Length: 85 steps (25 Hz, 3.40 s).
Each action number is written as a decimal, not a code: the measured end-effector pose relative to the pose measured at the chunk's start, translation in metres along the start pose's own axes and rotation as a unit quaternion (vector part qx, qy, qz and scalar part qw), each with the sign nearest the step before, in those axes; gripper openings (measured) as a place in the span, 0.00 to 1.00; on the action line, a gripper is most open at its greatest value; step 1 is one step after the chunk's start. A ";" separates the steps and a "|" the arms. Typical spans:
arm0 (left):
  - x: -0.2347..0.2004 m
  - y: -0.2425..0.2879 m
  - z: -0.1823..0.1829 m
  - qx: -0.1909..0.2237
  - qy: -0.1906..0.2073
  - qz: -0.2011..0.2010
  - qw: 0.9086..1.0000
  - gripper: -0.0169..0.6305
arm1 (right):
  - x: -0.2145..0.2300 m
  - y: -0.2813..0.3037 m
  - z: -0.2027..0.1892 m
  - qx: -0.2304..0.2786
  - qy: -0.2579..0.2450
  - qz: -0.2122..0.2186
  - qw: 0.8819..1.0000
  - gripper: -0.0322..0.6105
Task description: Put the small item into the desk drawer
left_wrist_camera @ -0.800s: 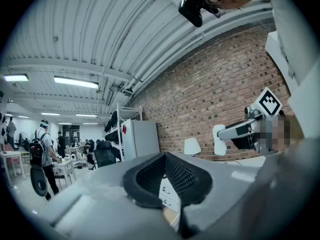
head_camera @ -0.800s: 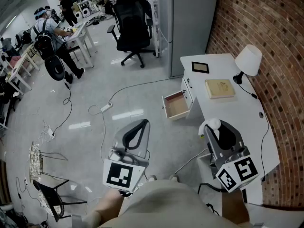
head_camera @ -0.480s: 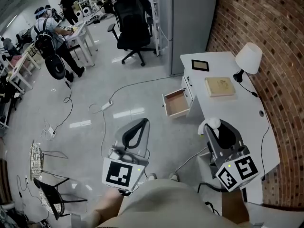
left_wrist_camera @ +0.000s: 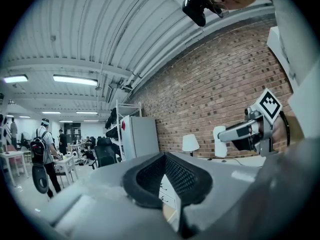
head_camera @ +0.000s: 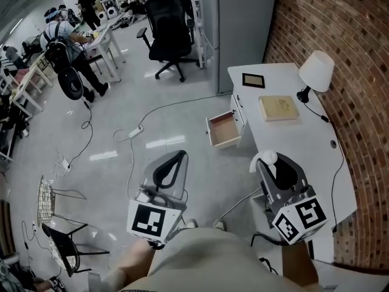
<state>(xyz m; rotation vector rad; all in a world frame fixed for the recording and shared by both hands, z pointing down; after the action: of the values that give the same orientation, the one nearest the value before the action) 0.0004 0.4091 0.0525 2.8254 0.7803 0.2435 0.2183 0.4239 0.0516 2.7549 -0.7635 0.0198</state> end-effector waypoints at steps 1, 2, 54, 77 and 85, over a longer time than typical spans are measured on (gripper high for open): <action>0.003 0.001 -0.001 -0.001 -0.001 0.001 1.000 0.03 | 0.002 -0.001 -0.003 -0.001 0.000 0.003 1.000 0.25; 0.006 0.002 -0.001 -0.003 -0.001 0.002 1.000 0.03 | 0.004 -0.002 -0.005 -0.002 0.001 0.006 1.000 0.25; -0.329 0.393 -0.113 -0.132 -0.025 -0.078 0.988 0.03 | 0.173 0.520 -0.053 -0.232 0.076 -0.038 0.969 0.25; -0.327 0.596 -0.448 -0.270 -0.137 -0.053 0.952 0.03 | 0.300 0.734 -0.427 -0.450 0.112 -0.013 0.886 0.25; -0.296 0.632 -0.585 -0.307 -0.147 -0.081 0.937 0.03 | 0.315 0.760 -0.579 -0.501 0.109 0.000 0.858 0.26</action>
<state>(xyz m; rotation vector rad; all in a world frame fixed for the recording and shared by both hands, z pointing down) -0.0645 -0.1901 0.7354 2.1319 0.7100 0.0243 0.1404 -0.2001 0.8371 1.7135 -0.4933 -0.0514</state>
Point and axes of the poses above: the fingertips, and each gripper's own axes: y forward along the fingers, x to its right, z out of its top, the point moved 4 cm from there along -y, backward along the fingers, and after that the axes turned 8 degrees about -x, right-handed, at the moved point
